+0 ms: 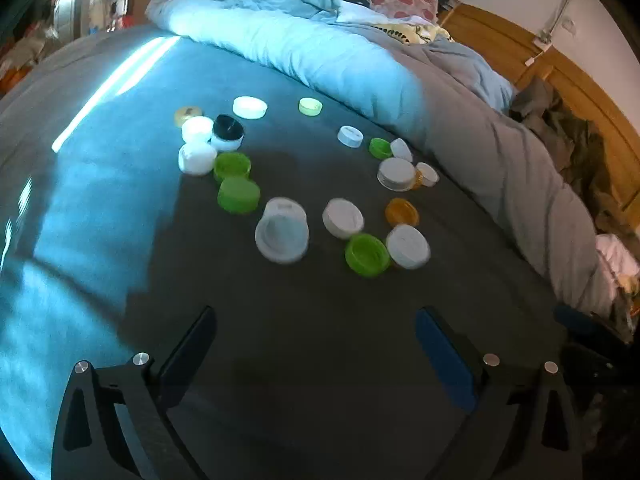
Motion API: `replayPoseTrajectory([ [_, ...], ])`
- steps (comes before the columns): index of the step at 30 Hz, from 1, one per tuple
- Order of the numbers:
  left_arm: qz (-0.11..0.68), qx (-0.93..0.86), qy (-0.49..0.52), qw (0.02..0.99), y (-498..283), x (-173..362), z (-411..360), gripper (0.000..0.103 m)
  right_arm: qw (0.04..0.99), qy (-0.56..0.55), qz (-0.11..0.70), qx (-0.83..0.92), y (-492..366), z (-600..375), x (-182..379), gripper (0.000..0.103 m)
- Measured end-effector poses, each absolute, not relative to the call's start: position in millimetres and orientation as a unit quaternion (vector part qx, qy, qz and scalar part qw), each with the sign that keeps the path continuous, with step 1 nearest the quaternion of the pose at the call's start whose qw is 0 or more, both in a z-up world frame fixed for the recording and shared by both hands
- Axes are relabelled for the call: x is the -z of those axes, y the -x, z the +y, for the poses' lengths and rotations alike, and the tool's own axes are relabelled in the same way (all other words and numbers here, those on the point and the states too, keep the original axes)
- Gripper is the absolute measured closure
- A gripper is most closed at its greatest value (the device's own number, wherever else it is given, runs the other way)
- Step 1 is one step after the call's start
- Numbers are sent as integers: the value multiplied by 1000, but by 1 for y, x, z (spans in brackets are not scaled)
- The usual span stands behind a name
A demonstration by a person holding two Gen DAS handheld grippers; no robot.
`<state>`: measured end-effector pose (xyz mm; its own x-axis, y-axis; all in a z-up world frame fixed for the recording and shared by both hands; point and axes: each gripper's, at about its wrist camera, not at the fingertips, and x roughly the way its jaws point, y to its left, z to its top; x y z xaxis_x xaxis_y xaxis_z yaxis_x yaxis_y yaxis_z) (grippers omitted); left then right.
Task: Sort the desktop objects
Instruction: 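Grasp a white cap with the left tool while the right tool grasps a white cap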
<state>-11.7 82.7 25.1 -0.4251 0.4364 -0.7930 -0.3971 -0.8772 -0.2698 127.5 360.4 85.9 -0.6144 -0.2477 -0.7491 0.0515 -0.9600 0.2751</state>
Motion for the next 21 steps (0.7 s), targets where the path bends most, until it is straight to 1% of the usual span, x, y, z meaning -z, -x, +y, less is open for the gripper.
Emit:
replayPoseTrajectory([
  [3,-12,-854,467,229,31,-20,89,2,79,-430,-115,892,-124,365,-81,33],
  [7,-21,-856,468,220,54,-9,92,2,80,-438,-116,888,-118,367,-73,34],
  [8,-16,-857,465,221,55,-8,94,2,81,-439,-115,887,-117,367,-72,37],
  [9,-16,-856,464,228,56,-8,95,3,82,-440,-113,887,-115,366,-71,45],
  [10,-15,-856,461,234,56,-10,97,11,83,-441,-109,887,-114,365,-70,50],
  [11,-12,-855,460,239,56,-10,97,36,83,-440,-106,888,-112,364,-70,60],
  [12,-8,-854,462,240,56,-10,98,56,81,-436,-103,890,-111,363,-72,69],
  [13,-6,-852,465,240,55,-10,98,70,80,-433,-102,892,-110,363,-73,72],
  [14,-11,-851,465,245,53,-11,98,70,82,-431,-103,893,-107,362,-74,73],
  [21,-33,-856,456,242,39,-18,80,70,134,-417,-92,894,-75,341,-77,73],
])
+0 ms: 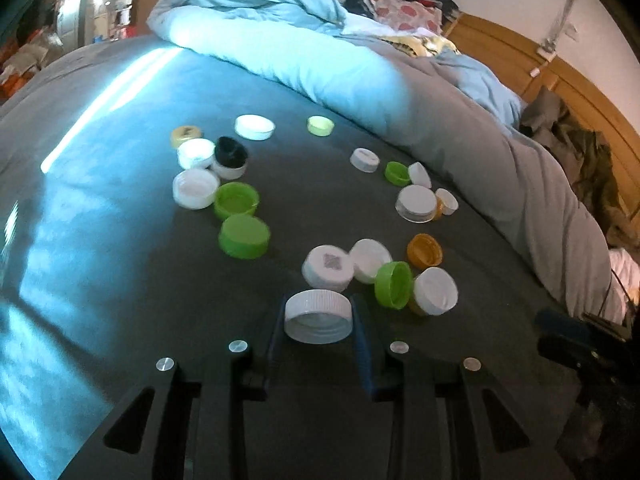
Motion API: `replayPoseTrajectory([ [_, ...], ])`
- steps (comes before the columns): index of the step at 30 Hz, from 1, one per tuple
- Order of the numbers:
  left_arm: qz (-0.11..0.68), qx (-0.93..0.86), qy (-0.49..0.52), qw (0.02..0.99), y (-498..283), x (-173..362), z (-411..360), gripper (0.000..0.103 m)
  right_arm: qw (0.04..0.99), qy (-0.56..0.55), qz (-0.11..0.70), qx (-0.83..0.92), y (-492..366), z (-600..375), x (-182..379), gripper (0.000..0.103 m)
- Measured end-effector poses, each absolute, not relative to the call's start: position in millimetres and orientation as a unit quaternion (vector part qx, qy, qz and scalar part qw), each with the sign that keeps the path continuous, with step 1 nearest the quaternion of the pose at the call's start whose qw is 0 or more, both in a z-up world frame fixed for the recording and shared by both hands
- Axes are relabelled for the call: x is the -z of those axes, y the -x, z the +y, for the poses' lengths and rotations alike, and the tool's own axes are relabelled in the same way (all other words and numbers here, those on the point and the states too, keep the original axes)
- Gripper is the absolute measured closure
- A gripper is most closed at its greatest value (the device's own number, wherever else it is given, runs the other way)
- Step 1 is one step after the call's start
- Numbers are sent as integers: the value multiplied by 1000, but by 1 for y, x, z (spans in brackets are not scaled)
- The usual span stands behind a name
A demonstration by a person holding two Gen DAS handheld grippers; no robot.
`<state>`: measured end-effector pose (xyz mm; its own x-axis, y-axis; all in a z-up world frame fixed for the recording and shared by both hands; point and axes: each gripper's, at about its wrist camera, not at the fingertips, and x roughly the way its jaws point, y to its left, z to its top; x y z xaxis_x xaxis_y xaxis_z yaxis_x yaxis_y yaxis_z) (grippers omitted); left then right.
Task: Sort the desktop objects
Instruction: 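Grasp a white cap with the left tool while the right tool grasps a white cap, then carry both white caps into the basket and open both tools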
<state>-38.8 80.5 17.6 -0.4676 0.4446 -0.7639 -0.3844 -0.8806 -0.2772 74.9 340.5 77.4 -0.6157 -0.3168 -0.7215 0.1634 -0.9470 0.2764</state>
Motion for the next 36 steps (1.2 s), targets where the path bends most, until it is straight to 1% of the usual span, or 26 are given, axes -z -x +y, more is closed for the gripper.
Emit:
replayPoseTrajectory([
  [4,-47,-855,459,235,40,-12,70,70,147,-414,-74,895,-48,321,-73,73],
  [5,-49,-855,459,236,40,-11,69,70,150,-412,-69,896,-42,317,-73,71],
  [8,-49,-855,458,238,40,-10,70,70,165,-409,-54,896,-25,304,-70,58],
  [13,-53,-854,459,239,42,-6,70,70,169,-418,-17,892,-6,287,-57,58],
  [14,-53,-854,460,239,42,-6,71,70,168,-424,-12,890,-3,285,-53,58],
  [16,-54,-854,460,239,43,-6,71,70,153,-440,2,885,3,284,-44,76],
  [18,-53,-853,461,238,42,-7,70,70,138,-428,-19,893,-2,296,-51,75],
  [21,-48,-854,460,239,40,-11,72,70,110,-394,-66,910,-21,325,-77,75],
  [24,-43,-855,456,242,36,-19,75,70,87,-377,-87,918,-36,347,-96,75],
  [29,-25,-869,429,244,24,-62,78,70,74,-364,-71,926,-46,352,-124,75],
  [36,-29,-904,365,220,13,-161,44,70,82,-332,-55,938,-41,331,-177,75],
])
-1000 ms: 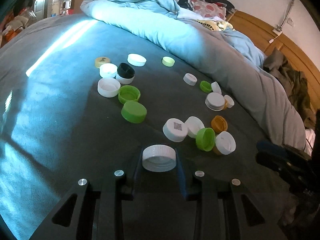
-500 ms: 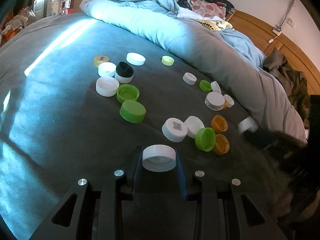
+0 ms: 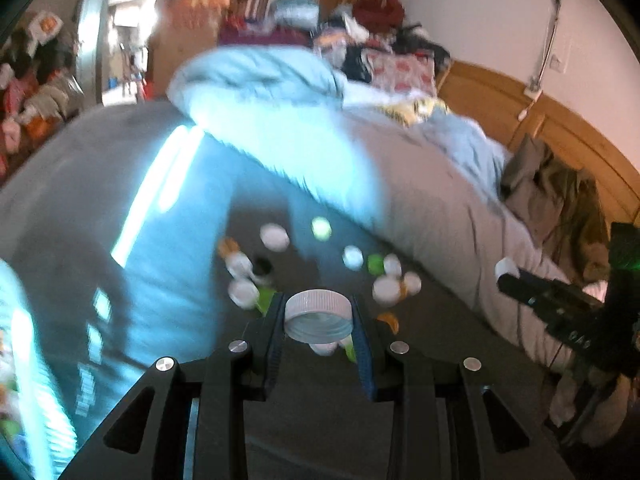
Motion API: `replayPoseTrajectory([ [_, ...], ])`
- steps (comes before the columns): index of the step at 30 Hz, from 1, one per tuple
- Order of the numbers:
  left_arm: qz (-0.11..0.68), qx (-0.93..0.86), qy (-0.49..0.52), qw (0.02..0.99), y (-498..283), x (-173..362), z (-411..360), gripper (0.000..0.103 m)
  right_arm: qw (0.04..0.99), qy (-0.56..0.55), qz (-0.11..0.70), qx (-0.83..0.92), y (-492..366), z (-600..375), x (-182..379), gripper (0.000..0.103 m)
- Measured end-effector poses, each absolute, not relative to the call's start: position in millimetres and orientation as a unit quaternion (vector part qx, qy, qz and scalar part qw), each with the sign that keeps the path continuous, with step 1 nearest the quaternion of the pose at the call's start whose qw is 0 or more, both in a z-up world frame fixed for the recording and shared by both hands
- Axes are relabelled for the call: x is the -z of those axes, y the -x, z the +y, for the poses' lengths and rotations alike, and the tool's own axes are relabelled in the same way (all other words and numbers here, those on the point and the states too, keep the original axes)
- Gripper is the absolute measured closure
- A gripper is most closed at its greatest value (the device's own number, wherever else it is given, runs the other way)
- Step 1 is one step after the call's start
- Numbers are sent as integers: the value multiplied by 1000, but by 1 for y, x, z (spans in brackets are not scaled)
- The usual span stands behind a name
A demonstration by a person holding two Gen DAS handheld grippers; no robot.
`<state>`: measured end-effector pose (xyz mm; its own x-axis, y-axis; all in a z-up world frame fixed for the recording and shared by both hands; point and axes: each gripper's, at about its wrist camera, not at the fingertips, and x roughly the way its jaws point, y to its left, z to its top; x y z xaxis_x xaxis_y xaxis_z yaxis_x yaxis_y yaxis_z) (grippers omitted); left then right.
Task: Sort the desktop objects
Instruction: 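Carry both white caps into the basket and open both tools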
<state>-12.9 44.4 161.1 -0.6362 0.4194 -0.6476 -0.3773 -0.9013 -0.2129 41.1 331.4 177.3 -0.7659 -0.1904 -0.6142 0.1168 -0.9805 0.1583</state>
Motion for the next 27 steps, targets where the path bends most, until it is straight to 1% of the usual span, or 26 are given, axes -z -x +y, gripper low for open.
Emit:
replayPoseTrajectory([
  [5,-36,-925,329,188,-5,-216,4,70,106,-322,-35,940,-32,293,-214,75],
  [12,-61,-944,298,130,-35,-256,-71,70,148,-308,-4,940,-31,226,-252,75],
  [19,-85,-953,280,78,-63,-270,-142,70,191,-286,32,938,-33,151,-281,75],
  [27,-109,-953,280,40,-83,-263,-199,70,236,-269,74,931,-40,66,-295,75],
])
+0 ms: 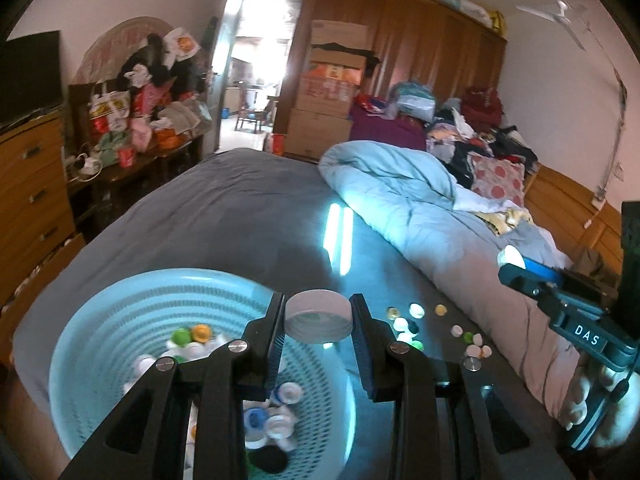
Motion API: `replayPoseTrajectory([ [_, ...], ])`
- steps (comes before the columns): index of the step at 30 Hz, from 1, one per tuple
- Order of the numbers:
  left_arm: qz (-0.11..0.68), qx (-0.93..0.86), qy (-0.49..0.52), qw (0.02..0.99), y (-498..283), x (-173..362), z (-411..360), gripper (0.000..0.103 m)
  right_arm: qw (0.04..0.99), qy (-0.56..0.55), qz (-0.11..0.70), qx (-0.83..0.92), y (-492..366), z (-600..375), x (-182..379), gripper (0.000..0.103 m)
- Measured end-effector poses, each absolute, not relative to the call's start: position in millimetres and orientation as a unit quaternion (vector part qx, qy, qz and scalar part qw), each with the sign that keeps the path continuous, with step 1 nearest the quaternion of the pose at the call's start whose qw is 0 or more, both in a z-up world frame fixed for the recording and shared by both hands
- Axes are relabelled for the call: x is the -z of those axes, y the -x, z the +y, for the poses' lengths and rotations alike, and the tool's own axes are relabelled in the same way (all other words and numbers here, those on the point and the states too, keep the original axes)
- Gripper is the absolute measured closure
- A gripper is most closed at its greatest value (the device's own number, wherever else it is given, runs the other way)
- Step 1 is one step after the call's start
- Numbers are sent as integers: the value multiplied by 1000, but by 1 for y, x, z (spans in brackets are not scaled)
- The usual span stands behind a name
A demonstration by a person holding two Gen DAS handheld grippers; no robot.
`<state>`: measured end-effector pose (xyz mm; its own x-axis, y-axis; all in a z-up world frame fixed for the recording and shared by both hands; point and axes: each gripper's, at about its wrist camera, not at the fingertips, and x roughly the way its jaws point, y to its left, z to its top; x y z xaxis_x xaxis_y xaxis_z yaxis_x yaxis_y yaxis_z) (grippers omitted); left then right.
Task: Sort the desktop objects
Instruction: 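Carry both white caps into the basket and open both tools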
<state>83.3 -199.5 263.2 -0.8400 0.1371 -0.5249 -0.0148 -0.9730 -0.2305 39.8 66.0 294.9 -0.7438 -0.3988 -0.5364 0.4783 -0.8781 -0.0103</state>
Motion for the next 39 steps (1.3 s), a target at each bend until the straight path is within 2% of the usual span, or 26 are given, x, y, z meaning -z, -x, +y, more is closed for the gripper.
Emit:
replayPoseTrajectory([
  [18,-154,-935,320,10,-77,-230,-280,70,296,-298,149,895,-34,-50,-284,75],
  [26,-162,-920,356,9,-70,-201,-290,70,336,-341,164,863,-30,-83,-268,75],
  [39,-165,-917,363,7,-64,-191,-295,70,342,-358,169,852,-27,-95,-250,75],
])
